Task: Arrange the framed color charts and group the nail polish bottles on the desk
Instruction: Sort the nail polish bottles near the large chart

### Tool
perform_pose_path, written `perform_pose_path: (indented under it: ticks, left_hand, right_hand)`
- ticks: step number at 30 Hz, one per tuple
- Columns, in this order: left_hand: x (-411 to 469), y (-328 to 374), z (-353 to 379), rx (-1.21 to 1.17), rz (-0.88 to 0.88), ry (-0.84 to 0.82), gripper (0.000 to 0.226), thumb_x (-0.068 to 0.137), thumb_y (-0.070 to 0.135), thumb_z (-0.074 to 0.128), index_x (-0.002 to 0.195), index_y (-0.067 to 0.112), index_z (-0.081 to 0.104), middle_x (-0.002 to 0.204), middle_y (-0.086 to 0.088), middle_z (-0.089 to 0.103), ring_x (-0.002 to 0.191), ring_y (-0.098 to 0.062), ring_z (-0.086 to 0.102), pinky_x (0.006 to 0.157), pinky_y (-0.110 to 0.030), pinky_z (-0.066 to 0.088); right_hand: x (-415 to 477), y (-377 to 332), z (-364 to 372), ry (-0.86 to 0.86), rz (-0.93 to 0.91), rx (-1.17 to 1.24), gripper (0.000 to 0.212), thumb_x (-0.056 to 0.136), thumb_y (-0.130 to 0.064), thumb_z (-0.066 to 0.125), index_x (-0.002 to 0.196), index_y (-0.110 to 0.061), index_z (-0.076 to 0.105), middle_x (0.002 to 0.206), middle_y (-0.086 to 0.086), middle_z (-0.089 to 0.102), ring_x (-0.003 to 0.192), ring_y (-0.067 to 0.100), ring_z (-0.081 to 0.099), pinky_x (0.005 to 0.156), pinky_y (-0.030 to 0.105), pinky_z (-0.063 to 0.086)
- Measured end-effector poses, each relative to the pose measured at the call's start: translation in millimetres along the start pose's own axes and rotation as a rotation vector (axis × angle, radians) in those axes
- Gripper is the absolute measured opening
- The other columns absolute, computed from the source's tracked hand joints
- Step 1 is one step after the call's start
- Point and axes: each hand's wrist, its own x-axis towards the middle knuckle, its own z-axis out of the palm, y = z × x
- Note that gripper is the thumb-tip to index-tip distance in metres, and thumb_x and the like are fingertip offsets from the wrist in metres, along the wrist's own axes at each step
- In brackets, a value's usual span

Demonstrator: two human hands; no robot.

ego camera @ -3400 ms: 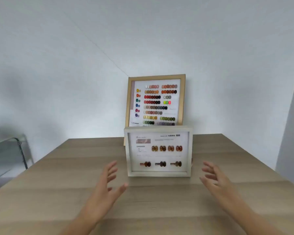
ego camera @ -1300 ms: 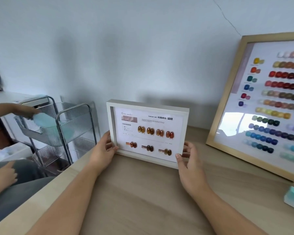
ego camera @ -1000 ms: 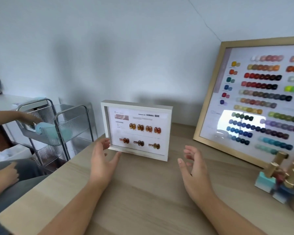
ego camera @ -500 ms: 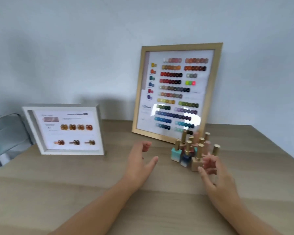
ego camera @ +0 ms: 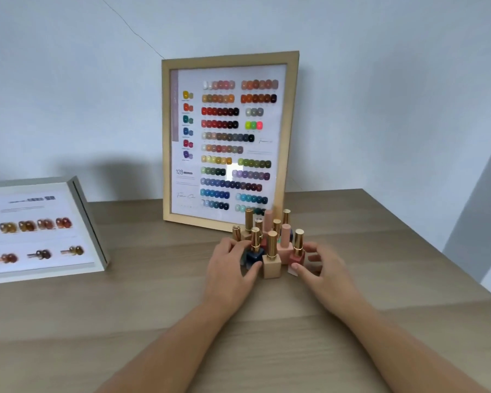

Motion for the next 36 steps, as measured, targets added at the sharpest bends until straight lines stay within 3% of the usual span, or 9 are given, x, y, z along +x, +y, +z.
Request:
perform_pose_path:
  ticks: [6,11,17,23,27,31,36]
  left_hand:
    - [3.4,3.1,2.2,0.091,0.012,0.001,0.037,0.078,0.04,0.064,0.109,0.021,0.061,0.092,0.011,0.041,0.087,-0.005,0.04,0.072,-0.02,0.038]
    - [-6.9,2.7,-7.6,0.063,0.012,-0.031,0.032,0.079,0.032,0.066,0.108,0.019,0.06,0.095,0.013,0.044,0.092,-0.005,0.043,0.078,-0.016,0.032]
    - [-37.5,15.0,-22.7,-0.084,0.024,-0.045,0.031,0.08,0.032,0.066,0.109,0.024,0.058,0.096,0.013,0.058,0.086,0.001,0.052,0.072,-0.008,0.035]
    - [-38.5,75.2,7.8,-0.271,0.172,-0.153,0.029,0.081,0.026,0.066,0.107,0.032,0.053,0.088,0.028,0.051,0.092,0.018,0.046,0.077,0.001,0.034]
    - [-19.0,120.9,51.7,-0.373,0.183,-0.247,0.024,0.085,0.03,0.061,0.108,0.033,0.054,0.096,0.021,0.058,0.092,0.01,0.05,0.074,-0.008,0.04]
    - [10.9,154.5,101.8,-0.422,0.128,-0.281,0.026,0.086,0.026,0.061,0.111,0.027,0.056,0.098,0.016,0.057,0.088,0.005,0.051,0.073,-0.007,0.037]
    - [47.9,174.9,152.7,-0.437,0.023,-0.294,0.024,0.086,0.019,0.061,0.109,0.017,0.058,0.104,0.002,0.063,0.094,-0.011,0.056,0.084,-0.022,0.044]
  right_hand:
    - [5.4,0.5,2.0,-0.012,0.002,-0.013,0.03,0.078,-0.031,0.069,0.106,-0.026,0.06,0.1,-0.008,0.058,0.094,0.009,0.057,0.083,0.026,0.049]
    - [-0.3,1.2,-5.3,0.042,-0.006,0.092,0.022,0.079,-0.024,0.07,0.091,-0.038,0.059,0.096,-0.014,0.065,0.091,0.003,0.059,0.065,0.009,0.04]
    - [-5.8,12.8,-34.9,0.096,0.022,0.122,0.02,0.08,-0.024,0.069,0.085,-0.041,0.058,0.093,-0.018,0.066,0.09,0.001,0.06,0.069,0.017,0.042]
    - [-2.6,41.9,-76.6,0.205,0.094,0.096,0.017,0.081,-0.022,0.068,0.088,-0.035,0.059,0.092,-0.015,0.067,0.091,0.005,0.061,0.074,0.022,0.043]
    - [6.2,67.1,-101.9,0.287,0.146,0.049,0.013,0.082,-0.025,0.066,0.093,-0.031,0.06,0.096,-0.01,0.067,0.093,0.008,0.061,0.081,0.028,0.044]
    - [20.8,93.3,-123.7,0.362,0.229,0.019,0.014,0.084,-0.028,0.064,0.097,-0.028,0.06,0.1,-0.006,0.065,0.097,0.011,0.058,0.086,0.03,0.044]
    - [43.1,117.9,-136.3,0.416,0.286,0.007,0.014,0.084,-0.025,0.064,0.097,-0.023,0.061,0.103,0.0,0.065,0.093,0.012,0.058,0.081,0.024,0.04]
